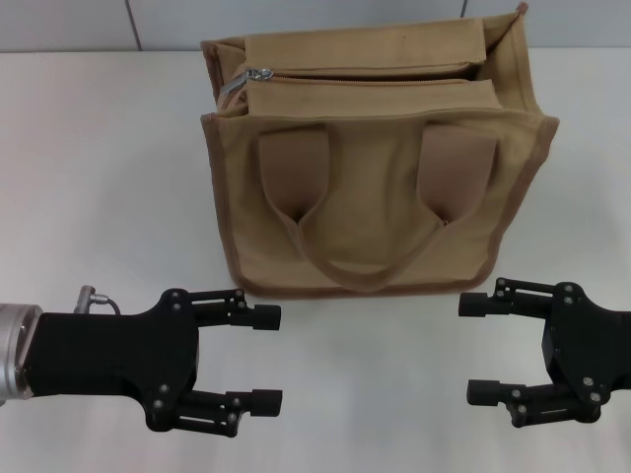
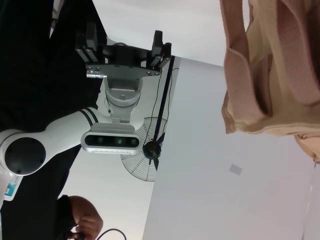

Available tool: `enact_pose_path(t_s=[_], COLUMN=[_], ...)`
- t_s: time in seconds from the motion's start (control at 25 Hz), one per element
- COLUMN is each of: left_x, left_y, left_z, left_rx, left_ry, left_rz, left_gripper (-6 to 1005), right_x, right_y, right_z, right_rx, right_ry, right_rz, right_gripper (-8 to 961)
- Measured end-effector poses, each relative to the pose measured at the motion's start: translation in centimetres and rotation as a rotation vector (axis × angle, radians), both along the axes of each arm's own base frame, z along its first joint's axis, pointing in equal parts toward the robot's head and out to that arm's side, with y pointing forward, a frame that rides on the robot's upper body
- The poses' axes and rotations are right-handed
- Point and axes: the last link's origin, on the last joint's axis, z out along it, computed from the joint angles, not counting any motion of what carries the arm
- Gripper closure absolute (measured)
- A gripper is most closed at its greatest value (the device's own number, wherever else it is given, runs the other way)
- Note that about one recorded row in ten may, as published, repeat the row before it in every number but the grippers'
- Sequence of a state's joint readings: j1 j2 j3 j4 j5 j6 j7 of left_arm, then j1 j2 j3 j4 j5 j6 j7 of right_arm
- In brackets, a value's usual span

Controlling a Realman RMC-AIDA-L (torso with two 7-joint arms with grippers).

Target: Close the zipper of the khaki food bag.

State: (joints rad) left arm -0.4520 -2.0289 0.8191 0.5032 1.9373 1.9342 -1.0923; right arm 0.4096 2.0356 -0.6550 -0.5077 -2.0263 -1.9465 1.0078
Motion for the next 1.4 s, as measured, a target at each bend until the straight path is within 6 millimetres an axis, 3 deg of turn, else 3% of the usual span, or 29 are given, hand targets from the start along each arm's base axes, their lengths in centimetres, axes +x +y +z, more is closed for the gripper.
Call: enact_pose_path(t_s=[0.88,1.4], left_x=[0.0,-4.4], left_y=[0.2,1.9], left_z=[0.4,6.5], left_rx=[0.021,0.490], left_ry=[-0.016,-0.084], left_rz=[0.008,0.234], left_gripper=[212,220], right_x=[0.0,0.2], right_y=[0.0,-0.2], right_z=[0.0,0.0], right_rx=[0.000,0.000], right_ry=[0.000,0.000], right_rz=[0.000,-0.007], right_gripper=[134,133])
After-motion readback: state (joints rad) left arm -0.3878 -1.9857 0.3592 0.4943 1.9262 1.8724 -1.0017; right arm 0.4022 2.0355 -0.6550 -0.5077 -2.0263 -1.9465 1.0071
